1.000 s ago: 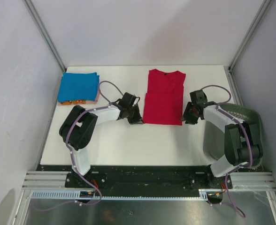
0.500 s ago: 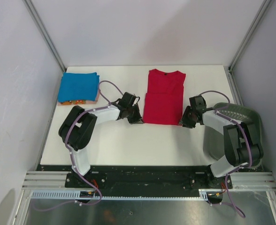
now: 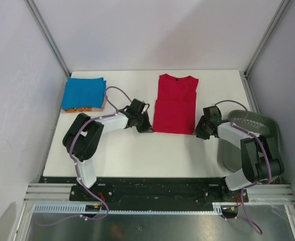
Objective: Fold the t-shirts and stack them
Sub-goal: Grab one side of the 2/3 rectangular tshirt with both arms
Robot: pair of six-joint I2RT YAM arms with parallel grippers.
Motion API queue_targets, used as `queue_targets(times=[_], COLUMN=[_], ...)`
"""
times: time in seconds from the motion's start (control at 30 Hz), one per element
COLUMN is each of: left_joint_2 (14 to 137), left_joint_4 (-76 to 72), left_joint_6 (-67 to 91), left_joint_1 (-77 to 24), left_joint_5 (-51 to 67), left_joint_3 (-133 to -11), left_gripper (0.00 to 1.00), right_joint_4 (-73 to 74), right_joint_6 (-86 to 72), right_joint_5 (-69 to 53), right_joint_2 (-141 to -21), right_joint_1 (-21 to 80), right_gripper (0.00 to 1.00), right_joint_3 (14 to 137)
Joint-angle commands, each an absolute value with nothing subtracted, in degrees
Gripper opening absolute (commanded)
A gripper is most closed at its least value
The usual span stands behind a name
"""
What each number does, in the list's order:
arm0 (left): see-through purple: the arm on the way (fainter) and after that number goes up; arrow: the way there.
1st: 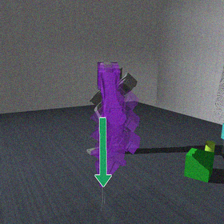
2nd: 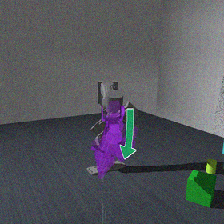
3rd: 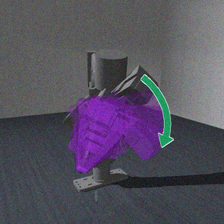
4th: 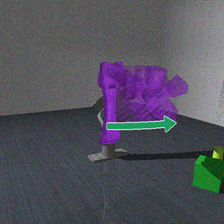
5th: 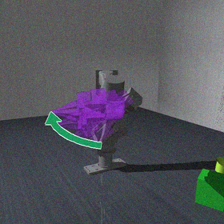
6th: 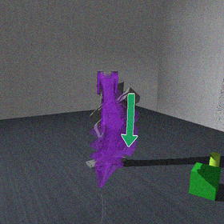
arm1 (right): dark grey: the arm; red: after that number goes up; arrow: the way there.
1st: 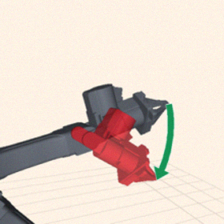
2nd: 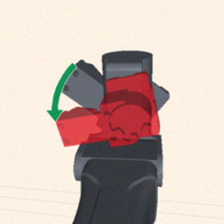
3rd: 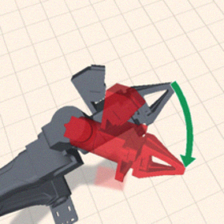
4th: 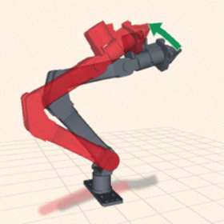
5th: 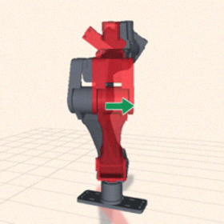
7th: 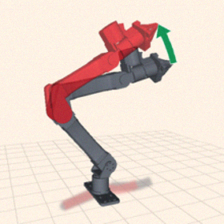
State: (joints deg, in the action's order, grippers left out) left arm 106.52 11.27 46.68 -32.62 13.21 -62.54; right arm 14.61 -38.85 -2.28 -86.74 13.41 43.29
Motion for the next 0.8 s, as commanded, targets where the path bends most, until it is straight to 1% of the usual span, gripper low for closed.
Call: queue_targets(times=[0.0, 0.17, 0.37, 0.77], left_joint_2=[104.46, 104.64, 104.89, 104.79], left_joint_4=[10.52, 10.46, 10.51, 10.48], left_joint_6=[46.94, 46.93, 46.8, 46.73], left_joint_1=[-32.94, -32.91, -32.95, -32.79], left_joint_5=[12.64, 12.64, 12.73, 12.81], left_joint_3=[-61.86, -62.0, -62.01, -61.87], left_gripper=[0.0, 0.0, 0.0, 0.0], right_joint_4=[12.12, 11.46, 9.65, 12.27], right_joint_6=[-39.97, -40.23, -40.74, -40.46], right_joint_5=[-0.83, -0.94, -1.41, 2.41], right_joint_2=[-82.19, -81.09, -83.89, -87.44], right_joint_1=[13.58, 13.62, 13.62, 14.21], right_gripper=[0.34, 0.36, 0.38, 0.32], right_joint_3=[42.4, 42.36, 42.36, 42.36])
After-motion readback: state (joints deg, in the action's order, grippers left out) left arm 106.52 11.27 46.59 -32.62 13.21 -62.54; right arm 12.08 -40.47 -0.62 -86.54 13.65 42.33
